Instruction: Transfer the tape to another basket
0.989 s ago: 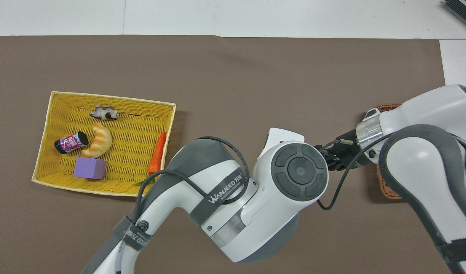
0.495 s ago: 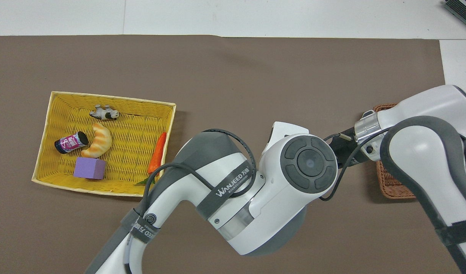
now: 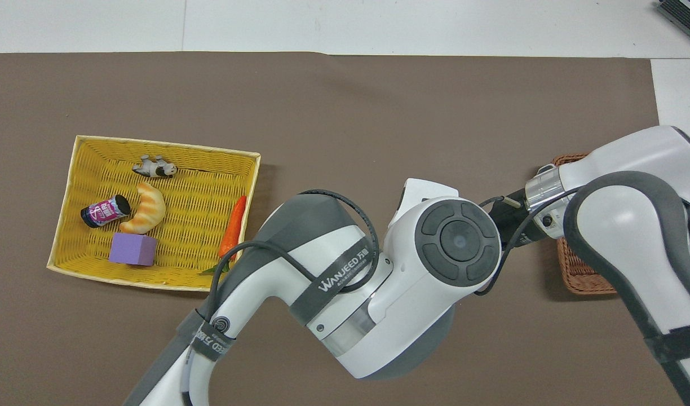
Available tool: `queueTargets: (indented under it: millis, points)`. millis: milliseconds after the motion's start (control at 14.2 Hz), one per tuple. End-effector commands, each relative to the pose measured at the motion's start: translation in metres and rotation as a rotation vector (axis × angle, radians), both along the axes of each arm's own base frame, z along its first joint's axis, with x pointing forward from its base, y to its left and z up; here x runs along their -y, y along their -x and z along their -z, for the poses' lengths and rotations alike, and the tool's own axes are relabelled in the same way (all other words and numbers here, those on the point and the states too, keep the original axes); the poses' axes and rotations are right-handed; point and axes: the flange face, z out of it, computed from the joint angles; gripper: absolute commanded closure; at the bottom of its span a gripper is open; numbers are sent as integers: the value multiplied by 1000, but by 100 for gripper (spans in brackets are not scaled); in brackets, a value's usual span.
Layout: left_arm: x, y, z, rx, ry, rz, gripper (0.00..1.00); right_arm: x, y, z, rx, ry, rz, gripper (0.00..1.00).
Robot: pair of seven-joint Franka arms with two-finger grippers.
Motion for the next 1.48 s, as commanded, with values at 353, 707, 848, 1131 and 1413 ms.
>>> queueTargets:
  millis: [353, 707, 848, 1131, 1413]
  points:
    - [-28, -13, -53, 20, 125, -60, 0, 4, -4, 1, -29, -17, 34, 100]
    - [-51, -27, -71, -35, 234, -61, 0, 5, -5, 2, -34, -15, 39, 100]
    - [-70, -37, -78, -55, 258, -41, 0, 21, -9, 0, -31, -13, 69, 100]
    - [-130, -73, -70, -59, 230, 71, 0, 81, -26, -25, 0, 59, 97, 100]
    - [-214, -126, -56, -45, 216, 157, 0, 150, -35, -13, 72, 304, 35, 100]
